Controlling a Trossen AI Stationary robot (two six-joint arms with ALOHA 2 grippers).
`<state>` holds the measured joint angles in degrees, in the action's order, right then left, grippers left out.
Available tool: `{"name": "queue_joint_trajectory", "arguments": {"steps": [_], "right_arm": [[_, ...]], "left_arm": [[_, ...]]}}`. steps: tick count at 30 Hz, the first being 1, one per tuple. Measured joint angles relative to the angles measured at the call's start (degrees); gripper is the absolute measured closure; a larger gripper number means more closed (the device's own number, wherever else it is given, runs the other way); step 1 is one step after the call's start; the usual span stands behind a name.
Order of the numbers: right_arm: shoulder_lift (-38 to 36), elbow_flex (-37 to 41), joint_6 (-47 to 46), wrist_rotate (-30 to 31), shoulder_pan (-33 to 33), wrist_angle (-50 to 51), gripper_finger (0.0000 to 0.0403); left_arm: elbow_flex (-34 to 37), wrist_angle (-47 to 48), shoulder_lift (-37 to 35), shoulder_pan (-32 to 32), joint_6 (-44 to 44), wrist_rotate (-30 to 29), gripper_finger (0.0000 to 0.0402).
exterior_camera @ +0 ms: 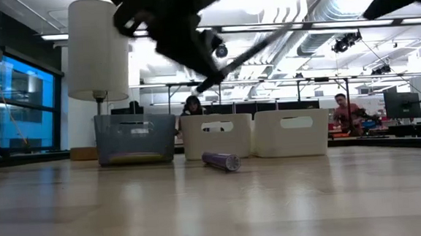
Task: Pick & Place Markers
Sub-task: Put the black marker pen into the left white bin
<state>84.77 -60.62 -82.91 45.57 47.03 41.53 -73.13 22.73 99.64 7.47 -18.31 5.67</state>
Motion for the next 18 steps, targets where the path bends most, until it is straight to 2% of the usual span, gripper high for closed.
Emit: {"name": "queue_joint_trajectory", "arguments": {"steps": [3, 6, 12, 18], "right_arm": [[-0.02, 4.15, 6.53, 2.57, -0.01, -11.91, 0.0261], [-0.04, 6.37, 11.69, 6.11, -0.03, -18.52, 0.0261], [-0.08, 7.16, 16.73, 14.96, -0.19, -19.89, 0.0261], [-0.12, 7.16, 21.98, 18.58, -1.70, -23.55, 0.0261]], "left_arm": [[-0.10, -4.58, -0.14, 0.02, 3.32, 0.14, 0.0360], [-0.06, -8.68, -0.12, 0.01, 6.89, 0.83, 0.0360], [-0.06, -16.49, -0.12, 0.02, 12.20, 1.49, 0.0360], [-0.08, -21.18, -0.12, 0.02, 15.75, 1.47, 0.0360]]}}
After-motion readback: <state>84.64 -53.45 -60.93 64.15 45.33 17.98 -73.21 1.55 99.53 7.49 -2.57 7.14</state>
